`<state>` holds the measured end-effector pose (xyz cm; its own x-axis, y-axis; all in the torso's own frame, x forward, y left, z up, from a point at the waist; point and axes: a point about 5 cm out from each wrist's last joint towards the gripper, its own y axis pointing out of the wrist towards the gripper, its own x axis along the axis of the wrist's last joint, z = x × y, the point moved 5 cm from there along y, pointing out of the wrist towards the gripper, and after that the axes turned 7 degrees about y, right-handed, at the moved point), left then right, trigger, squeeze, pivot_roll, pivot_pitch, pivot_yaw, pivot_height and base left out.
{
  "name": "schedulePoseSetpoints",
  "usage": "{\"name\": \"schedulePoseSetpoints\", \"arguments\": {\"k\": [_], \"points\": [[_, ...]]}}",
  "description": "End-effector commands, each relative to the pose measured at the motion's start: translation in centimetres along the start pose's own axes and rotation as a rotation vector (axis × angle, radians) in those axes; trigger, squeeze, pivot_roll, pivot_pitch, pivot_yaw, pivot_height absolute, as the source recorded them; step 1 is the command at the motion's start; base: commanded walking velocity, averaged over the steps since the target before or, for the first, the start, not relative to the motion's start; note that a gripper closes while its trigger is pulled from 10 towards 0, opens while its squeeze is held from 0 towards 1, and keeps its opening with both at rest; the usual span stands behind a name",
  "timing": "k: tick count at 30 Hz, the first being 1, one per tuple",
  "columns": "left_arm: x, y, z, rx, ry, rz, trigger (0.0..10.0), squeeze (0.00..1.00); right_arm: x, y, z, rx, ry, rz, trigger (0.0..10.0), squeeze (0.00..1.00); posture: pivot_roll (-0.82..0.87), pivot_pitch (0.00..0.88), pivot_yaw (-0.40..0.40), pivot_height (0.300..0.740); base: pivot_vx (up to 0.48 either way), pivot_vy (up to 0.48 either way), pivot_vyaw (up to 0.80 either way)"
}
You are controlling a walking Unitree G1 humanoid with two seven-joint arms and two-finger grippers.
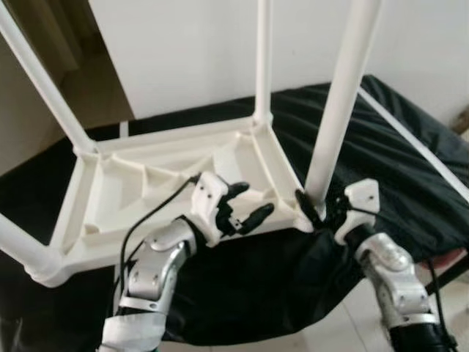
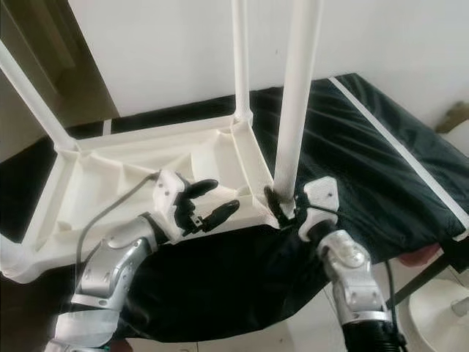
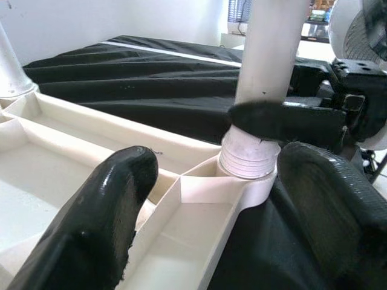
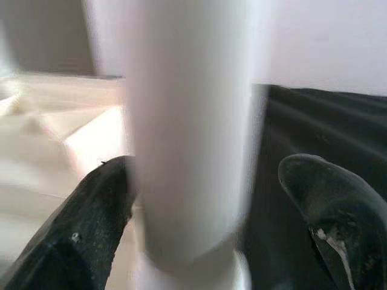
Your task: Building children table
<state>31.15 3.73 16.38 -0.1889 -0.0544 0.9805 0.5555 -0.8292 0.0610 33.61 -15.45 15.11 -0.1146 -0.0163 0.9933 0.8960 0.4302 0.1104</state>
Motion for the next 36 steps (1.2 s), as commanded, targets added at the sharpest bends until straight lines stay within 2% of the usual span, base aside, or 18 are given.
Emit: {"name": "schedulePoseSetpoints", "arguments": {"k": [1, 7, 9, 10, 11, 12, 13, 22, 26, 28, 30, 32, 33, 36], "points": [[-0.1, 0.0, -0.3, -0.043, 0.030, 0.014, 10.0, 0.00, -0.3, 0.4, 0.5, 0.064, -0.002, 0.018, 10.0, 0.00, -0.04, 0.000, 0.073, 0.740, 0.000, 0.000, 0.00], [-0.6, -0.2, -0.6, -0.040, 0.062, 0.043, 10.0, 0.00, -1.1, 1.2, 0.8, 0.142, -0.039, 0.068, 10.0, 0.00, -0.02, 0.000, 0.064, 0.740, 0.000, 0.000, 0.00], [-0.7, -0.3, -0.6, -0.040, 0.065, 0.047, 10.0, 0.00, -1.4, 1.3, 1.0, 0.173, -0.046, 0.089, 8.1, 0.00, -0.02, 0.000, 0.061, 0.740, 0.000, 0.000, 0.00], [-0.7, -0.3, -0.6, -0.040, 0.065, 0.047, 10.0, 0.00, -1.4, 1.3, 1.0, 0.173, -0.046, 0.089, 8.1, 0.00, -0.02, 0.000, 0.061, 0.740, 0.000, 0.000, 0.00], [-0.7, -0.3, -0.6, -0.040, 0.067, 0.048, 10.0, 0.00, -1.6, 1.3, 1.2, 0.193, -0.045, 0.097, 4.2, 0.00, -0.02, 0.000, 0.059, 0.740, 0.000, 0.000, 0.00], [-0.7, -0.3, -0.6, -0.040, 0.067, 0.048, 10.0, 0.00, -1.6, 1.3, 1.2, 0.193, -0.045, 0.097, 4.2, 0.00, -0.02, 0.000, 0.059, 0.740, 0.000, 0.000, 0.00], [-0.7, -0.3, -0.6, -0.039, 0.068, 0.048, 10.0, 0.00, -1.6, 1.3, 1.3, 0.205, -0.041, 0.102, 0.0, 0.00, -0.01, 0.000, 0.054, 0.740, 0.000, 0.000, 0.00], [-0.8, -0.2, -0.4, -0.021, 0.076, 0.047, 10.0, 0.00, -2.8, 1.1, 0.8, 0.188, -0.043, 0.138, 0.0, 0.00, -0.01, 0.000, 0.047, 0.740, 0.000, 0.000, 0.00], [-1.2, -0.1, -0.3, -0.003, 0.085, 0.063, 10.0, 0.00, -3.5, 1.2, 0.1, 0.102, -0.041, 0.158, 0.0, 0.00, -0.01, 0.000, 0.045, 0.740, 0.000, 0.000, 0.00], [-1.3, 0.1, -0.1, 0.021, 0.078, 0.065, 10.0, 0.00, -3.9, 1.2, 0.0, 0.002, -0.001, 0.160, 0.0, 0.00, -0.01, 0.000, 0.045, 0.740, 0.000, 0.000, 0.00], [-1.3, 0.1, -0.1, 0.021, 0.078, 0.065, 10.0, 0.00, -3.9, 1.2, 0.0, 0.002, -0.001, 0.160, 0.0, 0.00, -0.01, 0.000, 0.045, 0.740, 0.000, 0.000, 0.00], [-1.7, 0.2, 0.5, 0.064, 0.070, 0.088, 10.0, 0.00, -4.4, 1.2, 0.6, -0.073, 0.010, 0.173, 0.0, 0.00, -0.02, 0.000, 0.049, 0.740, 0.000, 0.000, 0.00], [-1.9, 0.2, 0.7, 0.085, 0.062, 0.098, 10.0, 0.00, -4.6, 1.1, 0.6, -0.104, 0.021, 0.176, 1.8, 0.00, -0.02, 0.000, 0.049, 0.740, 0.000, 0.000, 0.00], [-2.0, 0.2, 0.9, 0.098, 0.056, 0.103, 10.0, 0.00, -4.7, 1.1, 0.5, -0.126, 0.031, 0.176, 1.8, 0.00, -0.02, 0.000, 0.053, 0.740, 0.000, 0.000, 0.00]]}}
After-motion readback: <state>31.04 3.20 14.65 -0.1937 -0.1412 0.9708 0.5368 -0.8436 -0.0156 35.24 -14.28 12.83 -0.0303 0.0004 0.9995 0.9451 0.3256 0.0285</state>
